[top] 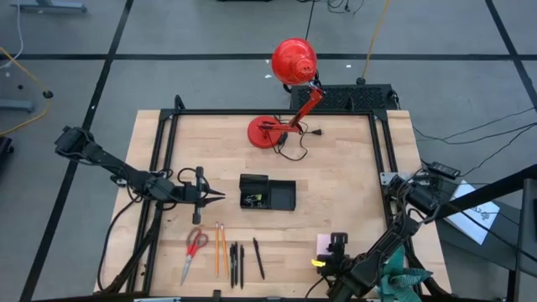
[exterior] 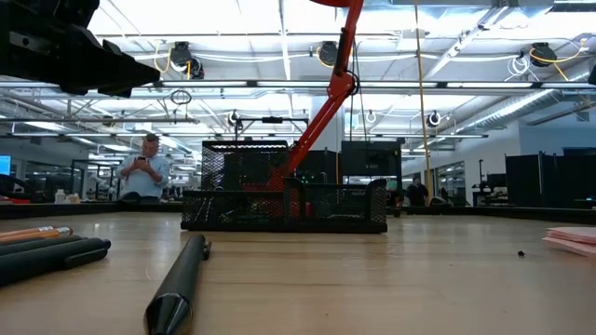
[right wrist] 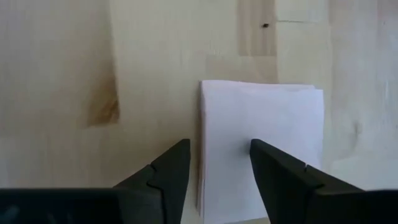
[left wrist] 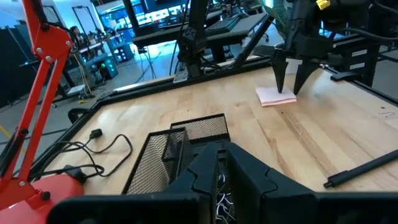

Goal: Pick and place office supplies into organizer
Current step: Put the pink sticky note into the black mesh desk organizer

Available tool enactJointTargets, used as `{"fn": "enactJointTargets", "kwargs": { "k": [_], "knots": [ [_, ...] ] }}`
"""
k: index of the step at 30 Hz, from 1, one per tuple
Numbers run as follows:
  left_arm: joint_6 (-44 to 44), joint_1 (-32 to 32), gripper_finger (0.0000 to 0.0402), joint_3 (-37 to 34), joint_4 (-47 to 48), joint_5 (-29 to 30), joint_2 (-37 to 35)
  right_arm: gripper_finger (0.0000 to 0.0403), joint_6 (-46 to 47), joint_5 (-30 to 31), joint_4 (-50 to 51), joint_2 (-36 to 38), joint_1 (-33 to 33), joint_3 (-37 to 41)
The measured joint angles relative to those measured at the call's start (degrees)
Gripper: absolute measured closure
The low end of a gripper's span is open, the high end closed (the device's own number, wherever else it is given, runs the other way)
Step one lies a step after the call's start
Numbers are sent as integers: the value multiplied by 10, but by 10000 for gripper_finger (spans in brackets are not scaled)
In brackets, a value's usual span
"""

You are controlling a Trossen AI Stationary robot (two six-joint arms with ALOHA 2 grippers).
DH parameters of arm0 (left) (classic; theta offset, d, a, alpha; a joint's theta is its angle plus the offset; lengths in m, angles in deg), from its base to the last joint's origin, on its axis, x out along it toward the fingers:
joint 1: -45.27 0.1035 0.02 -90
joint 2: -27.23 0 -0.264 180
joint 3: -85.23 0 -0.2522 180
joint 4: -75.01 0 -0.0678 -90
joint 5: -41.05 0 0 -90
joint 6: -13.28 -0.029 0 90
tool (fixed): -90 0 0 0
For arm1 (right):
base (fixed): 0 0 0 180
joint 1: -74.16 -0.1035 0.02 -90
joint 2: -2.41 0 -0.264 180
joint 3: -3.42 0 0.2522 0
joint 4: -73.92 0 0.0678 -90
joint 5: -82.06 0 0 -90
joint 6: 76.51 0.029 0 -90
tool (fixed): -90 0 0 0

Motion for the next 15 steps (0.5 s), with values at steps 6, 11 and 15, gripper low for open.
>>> {"fn": "enactJointTargets", "kwargs": {
  "k": [6, 11, 15],
  "knots": [
    [0, 0, 360, 0, 0, 0, 0, 310, 27, 10, 5, -1, 2, 3],
    [0, 0, 360, 0, 0, 0, 0, 389, 11, 9, -6, -2, 1, 9],
    [0, 0, 360, 0, 0, 0, 0, 394, 2, 11, -8, -2, 3, 10]
  ]
}}
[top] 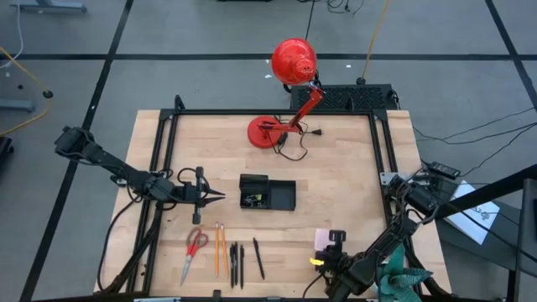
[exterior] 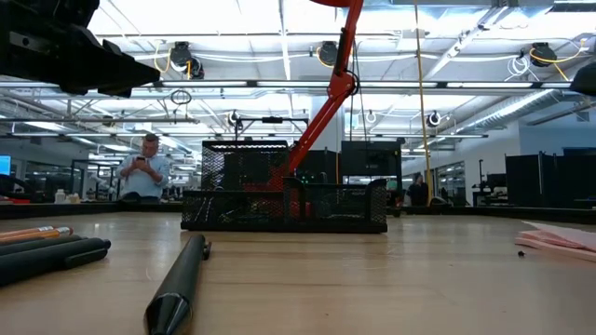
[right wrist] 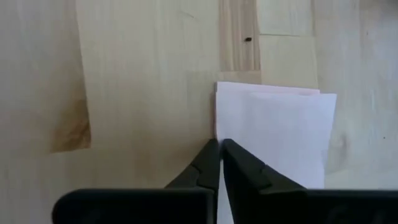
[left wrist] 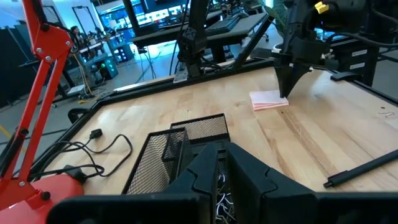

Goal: Pick and place office supplies into organizer
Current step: Put the pink sticky note into the black mesh desk organizer

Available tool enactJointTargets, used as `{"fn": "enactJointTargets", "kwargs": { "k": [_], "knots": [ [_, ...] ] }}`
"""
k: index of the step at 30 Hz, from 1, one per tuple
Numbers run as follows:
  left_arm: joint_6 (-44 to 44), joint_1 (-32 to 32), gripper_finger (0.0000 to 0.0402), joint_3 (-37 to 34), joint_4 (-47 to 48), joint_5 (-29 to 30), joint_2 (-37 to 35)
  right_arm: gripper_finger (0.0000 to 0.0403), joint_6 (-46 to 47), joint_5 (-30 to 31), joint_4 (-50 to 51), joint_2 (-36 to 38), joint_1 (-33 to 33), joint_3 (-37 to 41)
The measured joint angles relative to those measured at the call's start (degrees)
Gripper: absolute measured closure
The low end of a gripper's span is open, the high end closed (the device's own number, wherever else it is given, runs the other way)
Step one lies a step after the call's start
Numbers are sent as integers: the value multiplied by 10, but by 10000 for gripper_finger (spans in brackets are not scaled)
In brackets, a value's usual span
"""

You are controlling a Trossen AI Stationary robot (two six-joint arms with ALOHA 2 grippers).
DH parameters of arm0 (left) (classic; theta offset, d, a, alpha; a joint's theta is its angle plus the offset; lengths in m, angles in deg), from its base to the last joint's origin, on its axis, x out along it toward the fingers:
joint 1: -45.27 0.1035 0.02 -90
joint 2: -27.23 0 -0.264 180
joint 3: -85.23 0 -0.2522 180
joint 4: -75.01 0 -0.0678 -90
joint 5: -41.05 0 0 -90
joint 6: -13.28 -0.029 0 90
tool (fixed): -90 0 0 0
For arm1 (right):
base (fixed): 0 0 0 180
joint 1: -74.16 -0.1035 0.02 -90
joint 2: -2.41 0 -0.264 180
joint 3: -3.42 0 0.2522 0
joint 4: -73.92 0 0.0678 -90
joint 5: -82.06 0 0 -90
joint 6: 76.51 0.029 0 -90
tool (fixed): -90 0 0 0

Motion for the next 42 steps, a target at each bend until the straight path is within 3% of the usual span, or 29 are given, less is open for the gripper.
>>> {"fn": "enactJointTargets", "kwargs": {
  "k": [8, 17, 27, 42],
  "knots": [
    [0, 0, 360, 0, 0, 0, 0, 402, -21, 14, 63, -4, 0, -38],
    [0, 0, 360, 0, 0, 0, 0, 403, -64, 90, 127, -1, 4, -124],
    [2, 0, 360, 0, 0, 0, 0, 403, -75, 106, 166, -1, 17, -128],
    [4, 0, 360, 0, 0, 0, 0, 403, -116, 199, 235, 0, 39, -189]
  ]
}}
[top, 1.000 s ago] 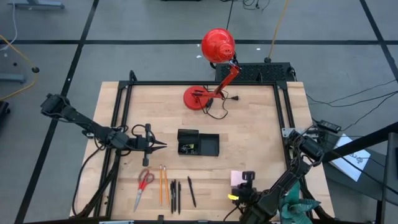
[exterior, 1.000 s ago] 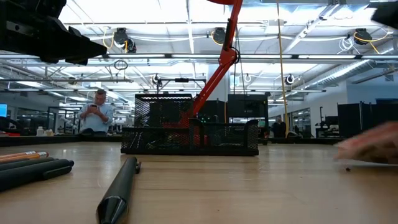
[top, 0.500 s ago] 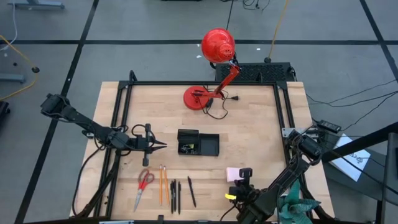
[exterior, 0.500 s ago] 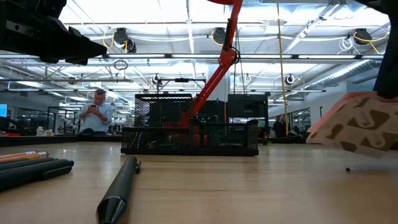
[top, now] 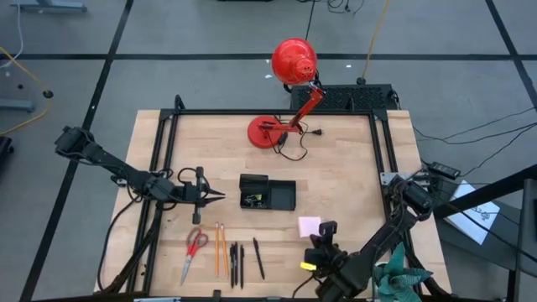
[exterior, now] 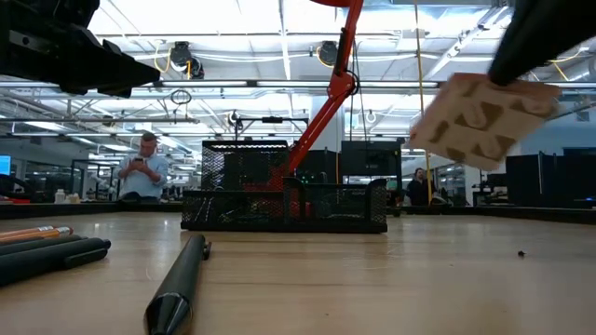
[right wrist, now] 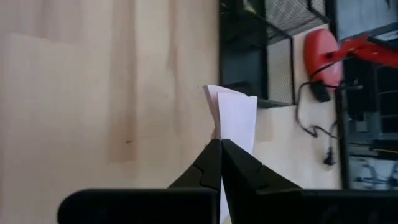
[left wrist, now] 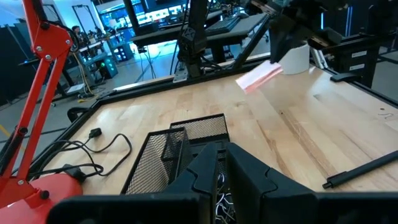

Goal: Pick and place office supplies into organizer
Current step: Put the pink sticky note into the black mesh desk organizer

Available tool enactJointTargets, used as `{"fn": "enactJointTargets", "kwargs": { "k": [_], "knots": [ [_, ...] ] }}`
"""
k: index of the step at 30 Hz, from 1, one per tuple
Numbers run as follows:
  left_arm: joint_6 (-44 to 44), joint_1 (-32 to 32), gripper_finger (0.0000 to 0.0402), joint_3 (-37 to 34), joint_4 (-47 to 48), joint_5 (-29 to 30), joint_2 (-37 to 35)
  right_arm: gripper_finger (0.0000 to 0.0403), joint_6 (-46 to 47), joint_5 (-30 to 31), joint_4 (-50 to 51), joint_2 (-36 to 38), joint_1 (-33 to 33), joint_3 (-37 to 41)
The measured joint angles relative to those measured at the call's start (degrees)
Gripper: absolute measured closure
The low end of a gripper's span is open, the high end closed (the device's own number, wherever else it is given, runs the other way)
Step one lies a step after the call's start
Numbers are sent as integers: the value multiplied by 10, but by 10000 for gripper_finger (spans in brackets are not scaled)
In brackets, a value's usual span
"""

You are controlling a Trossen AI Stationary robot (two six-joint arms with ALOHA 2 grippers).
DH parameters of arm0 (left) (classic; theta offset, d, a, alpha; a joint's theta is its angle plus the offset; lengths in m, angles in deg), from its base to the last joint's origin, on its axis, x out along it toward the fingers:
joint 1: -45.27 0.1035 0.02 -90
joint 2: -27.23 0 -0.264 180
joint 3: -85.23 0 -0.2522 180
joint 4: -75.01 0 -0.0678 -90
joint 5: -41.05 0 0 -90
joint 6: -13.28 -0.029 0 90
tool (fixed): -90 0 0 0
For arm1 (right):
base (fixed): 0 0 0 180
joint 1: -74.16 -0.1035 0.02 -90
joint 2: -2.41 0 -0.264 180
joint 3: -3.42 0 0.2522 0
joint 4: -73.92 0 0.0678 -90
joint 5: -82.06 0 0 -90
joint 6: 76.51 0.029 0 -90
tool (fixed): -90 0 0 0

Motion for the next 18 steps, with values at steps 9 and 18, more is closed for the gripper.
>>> {"fn": "enactJointTargets", "kwargs": {
  "k": [9, 18],
  "knots": [
    [0, 0, 360, 0, 0, 0, 0, 403, -94, 28, -1, 0, 55, -4],
    [0, 0, 360, 0, 1, 0, 0, 403, -180, 75, -13, 0, 83, -30]
  ]
}}
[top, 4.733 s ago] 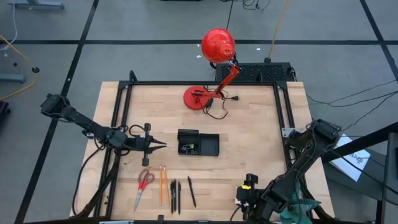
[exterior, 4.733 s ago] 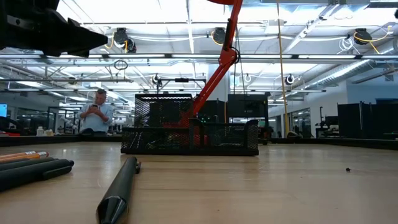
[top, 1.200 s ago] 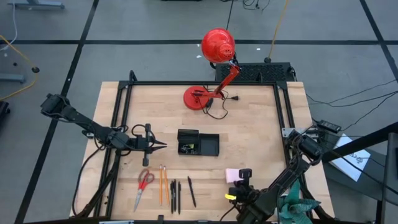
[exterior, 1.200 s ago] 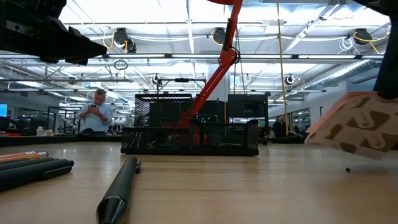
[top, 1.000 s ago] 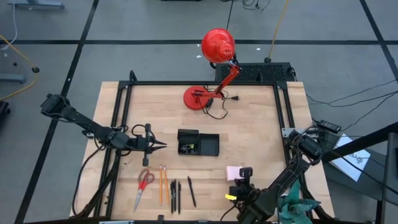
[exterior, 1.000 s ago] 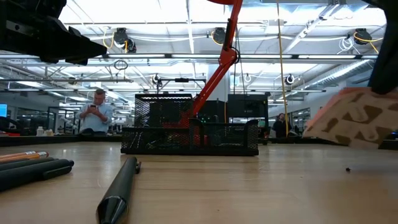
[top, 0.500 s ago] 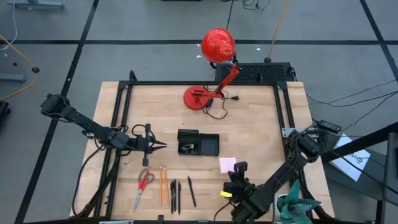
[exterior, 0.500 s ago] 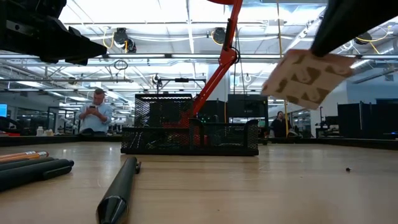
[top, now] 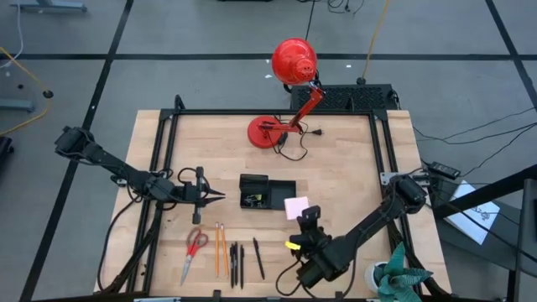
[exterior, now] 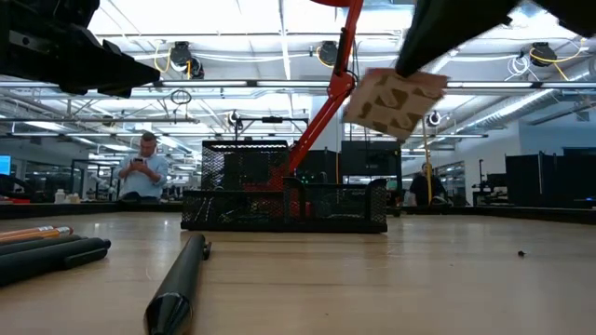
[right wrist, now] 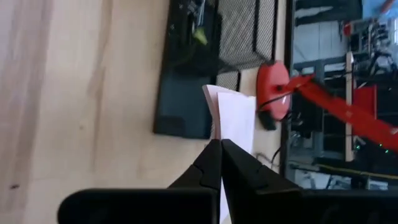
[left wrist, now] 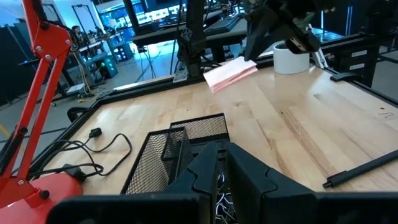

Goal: Pick and place office supplies into organizer
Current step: Put the pink sticky note into the black mesh desk organizer

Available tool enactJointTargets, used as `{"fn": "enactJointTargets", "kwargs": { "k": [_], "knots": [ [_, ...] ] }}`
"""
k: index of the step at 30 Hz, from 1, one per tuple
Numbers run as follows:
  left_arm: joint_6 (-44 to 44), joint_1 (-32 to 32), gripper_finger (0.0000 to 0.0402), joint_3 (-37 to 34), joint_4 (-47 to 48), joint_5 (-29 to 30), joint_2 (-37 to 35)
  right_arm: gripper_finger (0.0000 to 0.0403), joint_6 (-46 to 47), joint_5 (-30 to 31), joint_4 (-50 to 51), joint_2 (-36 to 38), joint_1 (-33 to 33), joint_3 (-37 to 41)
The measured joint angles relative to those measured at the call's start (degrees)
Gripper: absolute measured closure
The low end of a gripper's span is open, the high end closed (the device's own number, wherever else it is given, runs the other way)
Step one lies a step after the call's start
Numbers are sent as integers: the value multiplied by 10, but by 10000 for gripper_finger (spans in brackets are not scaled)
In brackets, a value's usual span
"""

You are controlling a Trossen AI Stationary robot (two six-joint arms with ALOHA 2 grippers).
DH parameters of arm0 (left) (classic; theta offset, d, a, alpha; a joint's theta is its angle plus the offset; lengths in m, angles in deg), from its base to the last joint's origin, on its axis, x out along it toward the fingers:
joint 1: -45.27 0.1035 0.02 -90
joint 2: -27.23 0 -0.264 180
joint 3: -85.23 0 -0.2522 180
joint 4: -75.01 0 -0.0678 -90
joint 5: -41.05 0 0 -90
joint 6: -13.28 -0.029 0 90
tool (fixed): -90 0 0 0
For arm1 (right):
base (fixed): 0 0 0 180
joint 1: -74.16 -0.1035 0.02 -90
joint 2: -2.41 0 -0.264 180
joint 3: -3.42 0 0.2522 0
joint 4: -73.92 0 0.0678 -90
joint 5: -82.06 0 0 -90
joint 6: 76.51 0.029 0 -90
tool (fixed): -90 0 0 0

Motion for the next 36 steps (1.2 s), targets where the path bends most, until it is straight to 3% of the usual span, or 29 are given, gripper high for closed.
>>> {"fn": "enactJointTargets", "kwargs": {
  "k": [10, 20, 26, 36],
  "knots": [
    [0, 0, 360, 0, 2, 0, 0, 403, -158, 9, -105, 0, 53, -16],
    [0, 0, 360, 0, 13, 0, 0, 403, -188, -25, -130, 0, 107, -11],
    [0, 0, 360, 0, 13, 0, 0, 403, -248, -65, -219, 1, 130, 38],
    [-4, 0, 360, 0, 13, 0, 0, 403, -249, -94, -259, 1, 151, 98]
  ]
}}
